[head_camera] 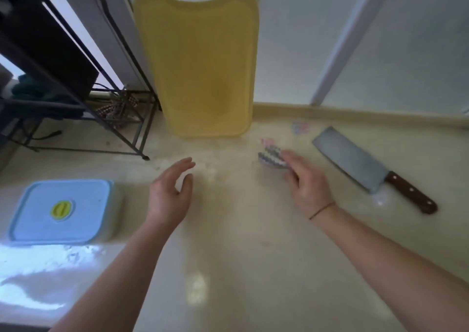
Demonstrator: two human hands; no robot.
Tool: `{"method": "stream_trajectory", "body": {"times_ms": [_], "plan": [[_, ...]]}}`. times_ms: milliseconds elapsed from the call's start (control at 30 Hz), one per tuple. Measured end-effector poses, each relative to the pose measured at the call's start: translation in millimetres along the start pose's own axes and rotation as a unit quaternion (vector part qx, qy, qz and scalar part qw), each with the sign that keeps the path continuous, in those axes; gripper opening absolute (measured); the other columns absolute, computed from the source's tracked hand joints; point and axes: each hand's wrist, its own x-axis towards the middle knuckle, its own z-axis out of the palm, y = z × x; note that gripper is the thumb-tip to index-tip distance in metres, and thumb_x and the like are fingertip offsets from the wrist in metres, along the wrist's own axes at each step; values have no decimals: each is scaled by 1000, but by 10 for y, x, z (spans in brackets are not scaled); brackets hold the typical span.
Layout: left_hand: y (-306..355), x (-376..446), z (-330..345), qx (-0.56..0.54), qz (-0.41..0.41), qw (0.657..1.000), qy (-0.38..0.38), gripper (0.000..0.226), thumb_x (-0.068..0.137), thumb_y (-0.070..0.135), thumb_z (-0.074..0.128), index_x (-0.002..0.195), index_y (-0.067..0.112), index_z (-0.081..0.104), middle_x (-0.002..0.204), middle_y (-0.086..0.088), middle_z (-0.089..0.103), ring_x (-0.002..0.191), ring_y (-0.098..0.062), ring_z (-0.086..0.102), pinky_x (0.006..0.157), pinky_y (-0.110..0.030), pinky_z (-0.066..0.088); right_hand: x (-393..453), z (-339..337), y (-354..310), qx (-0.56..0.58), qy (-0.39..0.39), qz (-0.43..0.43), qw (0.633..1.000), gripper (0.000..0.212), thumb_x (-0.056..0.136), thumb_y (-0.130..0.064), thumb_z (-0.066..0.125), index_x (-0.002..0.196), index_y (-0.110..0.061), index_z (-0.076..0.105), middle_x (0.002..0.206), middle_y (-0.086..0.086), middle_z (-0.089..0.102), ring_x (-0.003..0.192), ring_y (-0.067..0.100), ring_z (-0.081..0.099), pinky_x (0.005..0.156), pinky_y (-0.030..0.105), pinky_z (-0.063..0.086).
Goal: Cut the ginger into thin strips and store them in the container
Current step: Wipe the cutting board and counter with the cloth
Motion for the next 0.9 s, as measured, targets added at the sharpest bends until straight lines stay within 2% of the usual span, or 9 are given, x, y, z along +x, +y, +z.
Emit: {"method": "stream_trajectory", "body": {"times_ms": [100, 167, 233, 333, 467, 567, 667, 800, 900], "plan": [[143, -32, 106, -22, 1, 999, -25, 29, 96, 2, 61, 122, 13, 71, 120, 17, 65, 110, 6, 57, 102, -20, 47, 305, -73, 417, -82, -55, 82, 992, 37, 93, -1, 51, 127, 6, 63, 135, 28, 58, 124, 44, 57, 112, 37, 34], [203, -62, 157, -26, -10, 999, -45, 31, 97, 5, 60, 125, 13, 69, 115, 23, 62, 109, 7, 55, 102, -19, 46, 179, 124, 414, -107, -93, 75, 987, 39, 89, 0, 52, 125, 8, 63, 133, 32, 58, 125, 54, 53, 112, 51, 29], [241, -97, 195, -29, -12, 998, -62, 31, 98, 6, 60, 126, 15, 69, 115, 24, 62, 112, 1, 57, 103, -23, 46, -220, 334, 227, -126, -48, 39, 990, 38, 85, 2, 51, 118, 7, 68, 126, 31, 63, 119, 56, 57, 103, 61, 34], [280, -178, 281, -40, 1, 997, -67, 31, 97, 4, 60, 124, 14, 70, 118, 20, 64, 117, -10, 61, 103, -29, 49, -1129, 569, -368, -113, -21, -111, 987, 48, 104, -12, 29, 107, -5, 76, 117, 16, 72, 113, 37, 67, 97, 48, 52], [404, -295, 494, -65, -29, 993, -95, 29, 99, 10, 60, 122, 24, 70, 124, 15, 65, 113, -20, 64, 81, -14, 43, -1847, 691, -854, -16, -165, -150, 975, 52, 110, -19, 24, 109, -15, 75, 120, 6, 72, 119, 25, 64, 102, 35, 51], [553, -378, 706, -79, -19, 989, -128, 28, 98, 11, 61, 117, 28, 71, 123, 13, 68, 112, -20, 65, 83, -17, 43, -1815, 61, -556, 138, -61, 39, 988, 32, 98, -14, 44, 120, -14, 68, 121, 11, 70, 115, 13, 63, 102, 18, 46], [711, -484, 905, -82, -14, 985, -149, 27, 98, 12, 62, 117, 26, 72, 122, 13, 68, 110, -20, 66, 82, -12, 42, -1917, -1117, 88, 107, 123, 272, 949, 25, 93, -9, 63, 116, -13, 68, 110, 13, 72, 90, -8, 64, 79, 1, 43], [892, -710, 1145, -78, 3, 982, -174, 25, 97, 11, 63, 115, 26, 72, 118, 16, 68, 112, -14, 64, 91, -16, 42, -2287, -2311, 1026, -58, 229, 411, 881, 66, 76, -53, 54, 108, 3, 66, 105, 28, 66, 92, 34, 62, 80, 34, 44], [1052, -889, 1334, -58, 6, 982, -182, 23, 97, 11, 63, 115, 21, 73, 114, 16, 68, 100, 3, 62, 89, -8, 41, -2463, -2342, 1694, -121, 164, 434, 878, 63, 79, -45, 49, 104, 11, 62, 127, 37, 50, 117, 48, 52, 101, 41, 39]]}}
